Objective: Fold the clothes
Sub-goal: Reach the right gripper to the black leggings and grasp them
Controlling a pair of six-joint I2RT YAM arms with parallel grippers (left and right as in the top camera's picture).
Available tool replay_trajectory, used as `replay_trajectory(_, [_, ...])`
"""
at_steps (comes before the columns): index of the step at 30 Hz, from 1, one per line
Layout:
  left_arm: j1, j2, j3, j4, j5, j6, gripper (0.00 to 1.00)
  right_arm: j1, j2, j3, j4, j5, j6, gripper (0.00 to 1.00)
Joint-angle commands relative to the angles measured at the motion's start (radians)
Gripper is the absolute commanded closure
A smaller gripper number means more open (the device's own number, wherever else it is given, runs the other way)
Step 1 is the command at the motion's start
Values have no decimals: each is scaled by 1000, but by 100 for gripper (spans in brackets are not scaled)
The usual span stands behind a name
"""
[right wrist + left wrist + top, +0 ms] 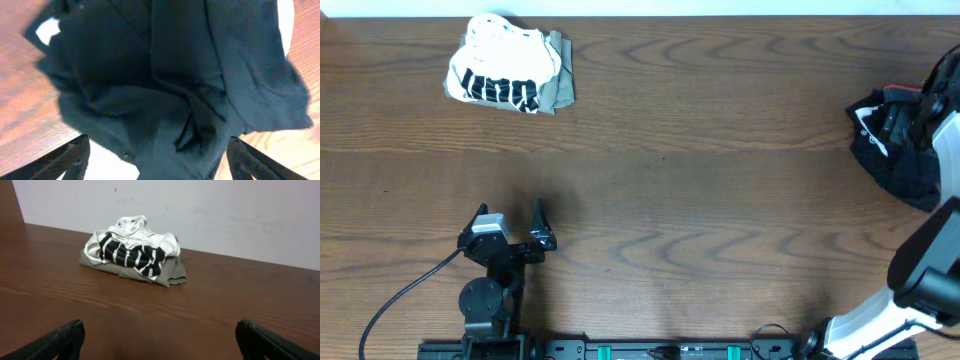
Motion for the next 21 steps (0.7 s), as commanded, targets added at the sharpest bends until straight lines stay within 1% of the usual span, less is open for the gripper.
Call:
replay_trajectory(1, [3,-6,-14,-39,-1,13,2,-16,35,19,7,21,-31,24])
replay_trajectory(4, [3,-6,-14,-39,-1,13,2,-24,45,19,14,21,-31,41])
replay_trajectory(5, [3,-6,-14,-39,-1,13,2,-26,45,19,19,21,-31,49])
replay_trajectory(7, [3,-6,-14,-39,-1,13,2,-28,45,19,23,21,-31,59])
replay_trajectory(10, [3,-6,-14,-39,-1,13,2,-28,45,19,23,20,-31,78])
replay_trajectory(12, [3,-6,-14,-39,-1,13,2,-28,45,19,23,21,-31,88])
replay_trajectory(16, [3,-6,-14,-39,-1,13,2,-28,41,20,15,20,-30,98])
replay_trajectory(19, [3,-6,-14,-39,-1,13,2,-23,22,20,14,13,-11,99])
replay_trajectory(21, [3,-6,-14,-39,-1,13,2,-19,-8,21,15,-27,-8,99])
